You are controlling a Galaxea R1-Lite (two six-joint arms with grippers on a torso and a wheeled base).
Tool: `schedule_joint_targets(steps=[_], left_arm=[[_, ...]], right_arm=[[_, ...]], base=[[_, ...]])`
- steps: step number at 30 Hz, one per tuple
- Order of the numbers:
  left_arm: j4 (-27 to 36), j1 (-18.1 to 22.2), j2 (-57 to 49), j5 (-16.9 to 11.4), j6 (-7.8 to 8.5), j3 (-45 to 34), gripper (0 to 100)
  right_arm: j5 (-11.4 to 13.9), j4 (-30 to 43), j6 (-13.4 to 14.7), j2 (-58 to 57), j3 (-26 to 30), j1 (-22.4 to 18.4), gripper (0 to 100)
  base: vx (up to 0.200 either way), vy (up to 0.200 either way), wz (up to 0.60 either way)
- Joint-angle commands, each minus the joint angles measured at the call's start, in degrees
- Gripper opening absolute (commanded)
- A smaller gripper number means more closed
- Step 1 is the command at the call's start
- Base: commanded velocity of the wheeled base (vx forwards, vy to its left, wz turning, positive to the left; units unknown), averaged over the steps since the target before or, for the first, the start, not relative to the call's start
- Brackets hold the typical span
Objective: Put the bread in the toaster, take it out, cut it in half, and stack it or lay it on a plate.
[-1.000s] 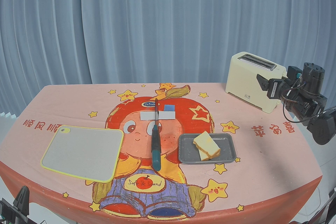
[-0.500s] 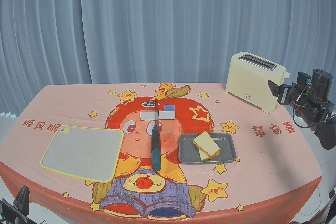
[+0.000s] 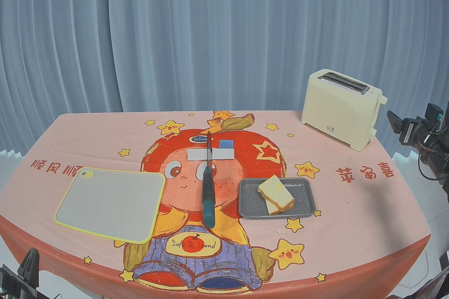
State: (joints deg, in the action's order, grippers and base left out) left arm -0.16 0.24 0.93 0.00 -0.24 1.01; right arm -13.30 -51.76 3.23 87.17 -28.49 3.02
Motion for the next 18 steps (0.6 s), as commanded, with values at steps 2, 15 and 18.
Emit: schedule_joint_targets(steps=[2, 15, 18], left_arm=[[0.0, 0.0, -0.6, 0.0, -0.02, -1.0, 0], [0.0, 0.0, -0.6, 0.0, -0.02, -1.0, 0], [0.0, 0.0, -0.6, 0.0, -0.02, -1.0, 0]], right_arm=[[0.1, -0.1, -0.1, -3.4, 3.0, -2.0, 100], [0.2, -2.2, -0.1, -9.1, 11.8, -3.7, 100], [0.3, -2.5, -0.1, -12.3, 14.1, -3.6, 100]], base=[[0.000, 0.000, 0.00], [0.000, 0.000, 0.00], [0.000, 0.000, 0.00]])
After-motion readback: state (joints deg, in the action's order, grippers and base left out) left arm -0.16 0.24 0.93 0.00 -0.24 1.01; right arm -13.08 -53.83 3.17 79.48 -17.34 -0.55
